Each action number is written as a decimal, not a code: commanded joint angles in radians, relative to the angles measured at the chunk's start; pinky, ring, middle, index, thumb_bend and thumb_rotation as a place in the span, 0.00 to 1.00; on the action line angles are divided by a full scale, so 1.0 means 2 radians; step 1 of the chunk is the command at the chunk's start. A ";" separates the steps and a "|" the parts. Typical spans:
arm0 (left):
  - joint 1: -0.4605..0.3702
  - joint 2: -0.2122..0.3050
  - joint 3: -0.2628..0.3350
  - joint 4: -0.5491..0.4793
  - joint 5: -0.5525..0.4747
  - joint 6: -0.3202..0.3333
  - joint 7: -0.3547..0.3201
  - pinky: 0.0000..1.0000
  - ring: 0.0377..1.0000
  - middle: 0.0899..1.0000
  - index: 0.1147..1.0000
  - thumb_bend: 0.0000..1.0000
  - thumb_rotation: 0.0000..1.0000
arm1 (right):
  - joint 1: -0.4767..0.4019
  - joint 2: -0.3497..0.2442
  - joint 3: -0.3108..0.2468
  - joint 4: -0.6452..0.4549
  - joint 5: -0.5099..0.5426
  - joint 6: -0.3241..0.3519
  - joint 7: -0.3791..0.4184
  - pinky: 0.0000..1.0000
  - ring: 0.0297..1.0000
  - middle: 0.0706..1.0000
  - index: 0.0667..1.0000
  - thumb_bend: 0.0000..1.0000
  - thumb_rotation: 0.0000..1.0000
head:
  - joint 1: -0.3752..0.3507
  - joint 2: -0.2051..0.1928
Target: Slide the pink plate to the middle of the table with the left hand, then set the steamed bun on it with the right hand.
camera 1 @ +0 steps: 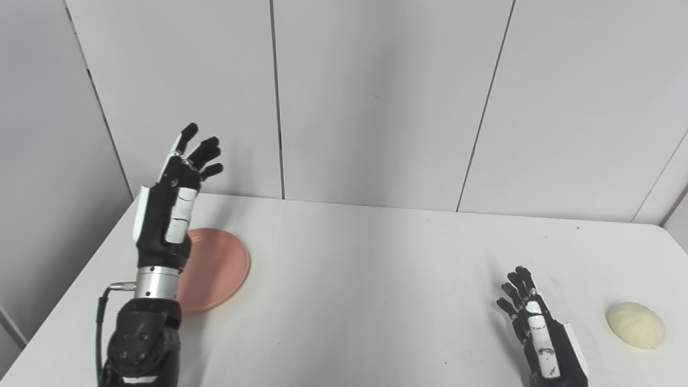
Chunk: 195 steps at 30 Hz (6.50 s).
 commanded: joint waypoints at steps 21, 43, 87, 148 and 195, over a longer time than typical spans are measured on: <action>-0.124 0.122 0.049 0.265 -0.070 -0.025 -0.060 0.81 0.88 0.87 0.87 0.83 0.92 | 0.019 0.012 0.009 0.002 0.006 0.003 0.004 0.94 0.96 0.96 0.97 0.72 0.89 | 0.002 0.012; -0.161 0.139 0.054 0.510 -0.062 -0.113 -0.041 0.85 0.89 0.90 1.00 0.87 0.91 | 0.024 0.008 0.007 -0.016 0.011 0.020 0.001 0.93 0.95 0.95 0.96 0.74 0.87 | 0.003 0.024; -0.084 0.026 -0.007 0.352 -0.083 -0.018 -0.096 0.80 0.88 0.89 1.00 0.84 0.90 | 0.023 0.013 0.012 -0.030 -0.001 0.031 -0.007 0.91 0.94 0.94 0.96 0.75 0.87 | -0.013 0.039; -0.094 -0.077 -0.079 0.368 -0.053 0.000 -0.134 0.81 0.87 0.87 1.00 0.81 0.98 | 0.010 0.056 0.024 -0.083 -0.244 -0.022 -0.145 0.80 0.87 0.94 1.00 0.89 1.00 | -0.182 0.055; -0.106 -0.082 -0.084 0.391 -0.044 -0.014 -0.143 0.81 0.86 0.84 1.00 0.82 0.97 | -0.148 -0.281 -0.030 -0.149 -0.622 0.289 0.268 0.77 0.90 0.88 0.81 1.00 0.51 | -0.182 0.048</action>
